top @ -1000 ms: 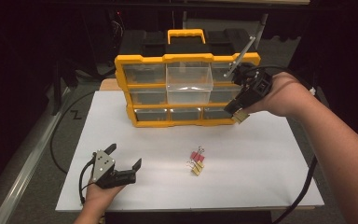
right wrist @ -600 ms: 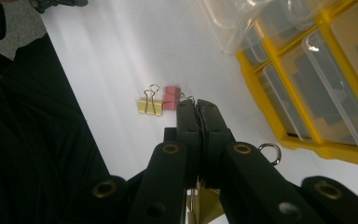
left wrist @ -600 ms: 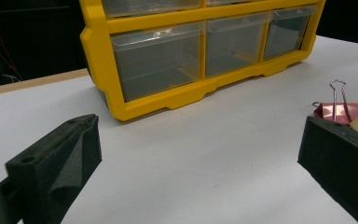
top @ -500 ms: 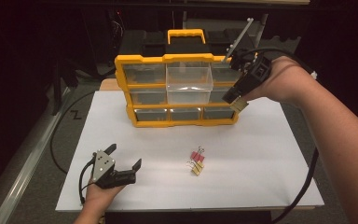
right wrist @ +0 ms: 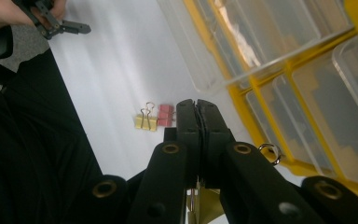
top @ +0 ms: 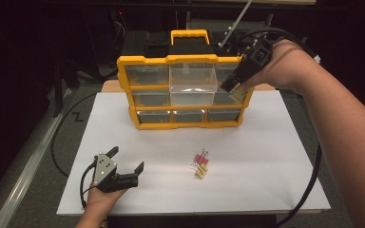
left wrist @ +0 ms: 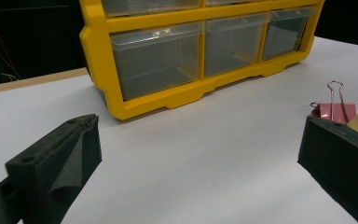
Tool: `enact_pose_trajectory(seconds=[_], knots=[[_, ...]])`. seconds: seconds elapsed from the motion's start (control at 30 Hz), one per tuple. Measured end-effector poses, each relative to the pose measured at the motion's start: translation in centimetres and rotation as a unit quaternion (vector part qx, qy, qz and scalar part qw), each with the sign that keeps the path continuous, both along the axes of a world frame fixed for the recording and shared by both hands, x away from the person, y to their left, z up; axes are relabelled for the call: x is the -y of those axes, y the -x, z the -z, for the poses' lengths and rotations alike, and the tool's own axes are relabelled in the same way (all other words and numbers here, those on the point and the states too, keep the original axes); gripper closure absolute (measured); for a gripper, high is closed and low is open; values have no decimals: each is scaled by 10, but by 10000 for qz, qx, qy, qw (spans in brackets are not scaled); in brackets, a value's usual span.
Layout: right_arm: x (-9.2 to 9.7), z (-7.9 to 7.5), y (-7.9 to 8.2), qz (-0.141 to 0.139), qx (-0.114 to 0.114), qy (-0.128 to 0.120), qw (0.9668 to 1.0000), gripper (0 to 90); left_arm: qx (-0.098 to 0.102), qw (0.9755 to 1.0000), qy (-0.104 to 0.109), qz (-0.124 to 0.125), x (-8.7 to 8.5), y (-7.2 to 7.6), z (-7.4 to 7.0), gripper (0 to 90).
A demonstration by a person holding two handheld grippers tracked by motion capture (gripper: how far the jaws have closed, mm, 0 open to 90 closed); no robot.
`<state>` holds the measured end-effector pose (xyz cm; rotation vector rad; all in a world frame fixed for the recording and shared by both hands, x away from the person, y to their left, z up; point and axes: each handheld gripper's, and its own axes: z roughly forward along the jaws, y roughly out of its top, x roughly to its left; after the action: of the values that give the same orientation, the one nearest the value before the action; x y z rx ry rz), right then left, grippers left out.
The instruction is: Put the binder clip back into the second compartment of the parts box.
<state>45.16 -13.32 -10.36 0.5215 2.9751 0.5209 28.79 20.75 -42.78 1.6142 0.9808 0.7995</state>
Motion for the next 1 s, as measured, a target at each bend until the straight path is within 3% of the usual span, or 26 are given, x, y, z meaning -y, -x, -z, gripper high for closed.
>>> enact_pose_trajectory(seconds=[0.47,1.0], knots=[[-14,-21,-8,-79,170,-116,9998,900,-4,10000,-7,18,1,0,0,3],[-42,-28,-19,-199,326,-59,9993,900,5,10000,20,10,-1,0,0,3]])
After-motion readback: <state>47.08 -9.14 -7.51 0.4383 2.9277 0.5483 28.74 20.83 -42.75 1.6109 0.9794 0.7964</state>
